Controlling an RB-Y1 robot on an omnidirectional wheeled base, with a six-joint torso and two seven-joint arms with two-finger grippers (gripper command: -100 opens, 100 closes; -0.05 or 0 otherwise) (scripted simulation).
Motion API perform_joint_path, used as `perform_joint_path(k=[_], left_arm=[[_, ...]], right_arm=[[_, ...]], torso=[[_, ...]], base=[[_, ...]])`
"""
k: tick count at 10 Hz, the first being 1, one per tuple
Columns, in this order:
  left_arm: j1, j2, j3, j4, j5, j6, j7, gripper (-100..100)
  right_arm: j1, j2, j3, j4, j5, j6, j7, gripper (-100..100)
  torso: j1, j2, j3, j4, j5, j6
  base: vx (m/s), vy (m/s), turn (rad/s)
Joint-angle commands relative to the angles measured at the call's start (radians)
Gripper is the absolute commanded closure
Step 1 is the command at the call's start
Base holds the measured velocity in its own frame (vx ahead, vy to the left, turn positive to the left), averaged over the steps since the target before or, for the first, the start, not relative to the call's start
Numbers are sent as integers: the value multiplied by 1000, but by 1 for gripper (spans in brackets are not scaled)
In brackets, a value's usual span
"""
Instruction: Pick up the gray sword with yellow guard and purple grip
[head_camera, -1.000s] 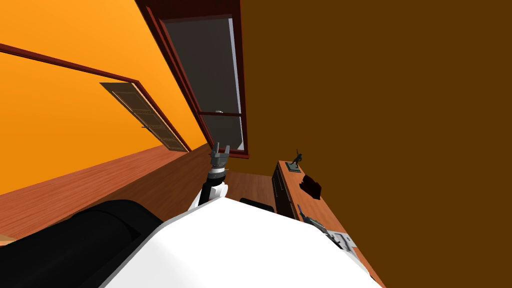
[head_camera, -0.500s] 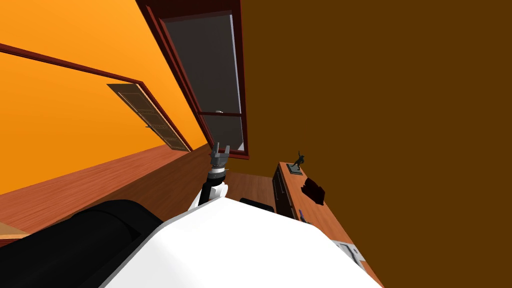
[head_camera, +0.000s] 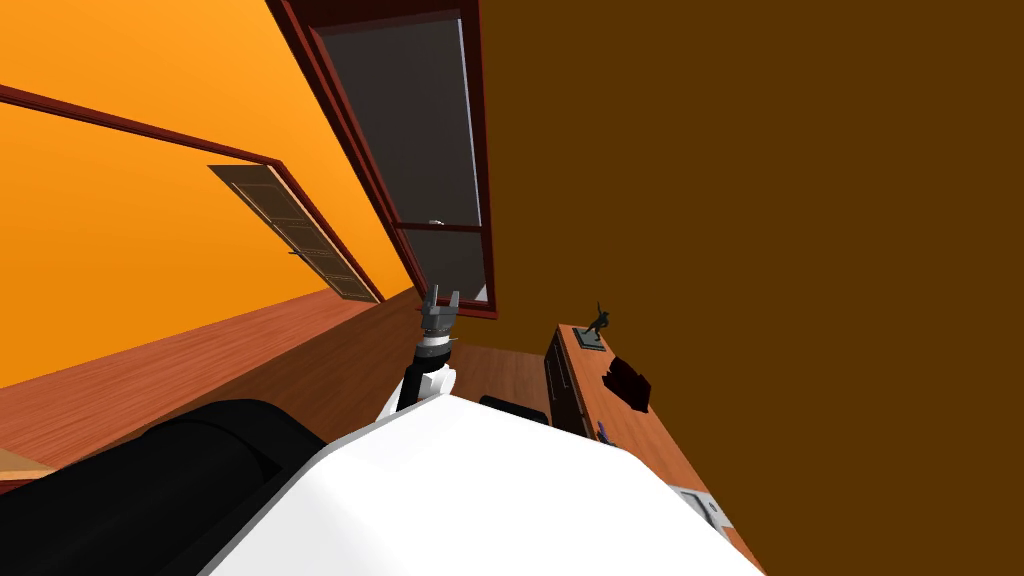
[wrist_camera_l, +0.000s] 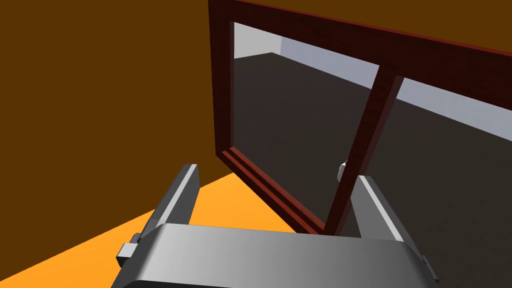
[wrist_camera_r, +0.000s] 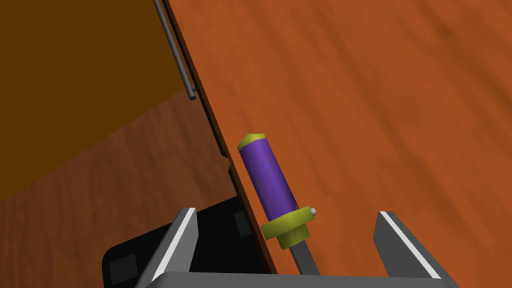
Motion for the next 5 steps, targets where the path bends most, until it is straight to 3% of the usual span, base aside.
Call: perform_joint_path(k=[1, 2, 3, 4, 5], left_arm=[[0, 0, 0, 0, 0, 0, 0, 0], [0, 0, 0, 0, 0, 0, 0, 0], [0, 0, 0, 0, 0, 0, 0, 0], [0, 0, 0, 0, 0, 0, 0, 0], [0, 0, 0, 0, 0, 0, 0, 0]], right_arm=[[-15, 31, 13, -2, 27, -30, 1, -100], [-34, 50, 18, 13, 40, -47, 10, -100], [-13, 38, 15, -9, 34, -31, -1, -100], [-14, 40, 16, -9, 37, -35, -3, 100], [-14, 40, 16, -9, 36, -34, -2, 100]], torso=[[0, 0, 0, 0, 0, 0], [-2, 0, 0, 0, 0, 0], [-4, -1, 0, 0, -1, 0], [-1, 0, 0, 0, 0, 0], [2, 0, 0, 0, 0, 0]], base=[[12, -92, -35], [16, -107, -36], [6, -48, 3], [2, -9, 2], [0, 0, 0]])
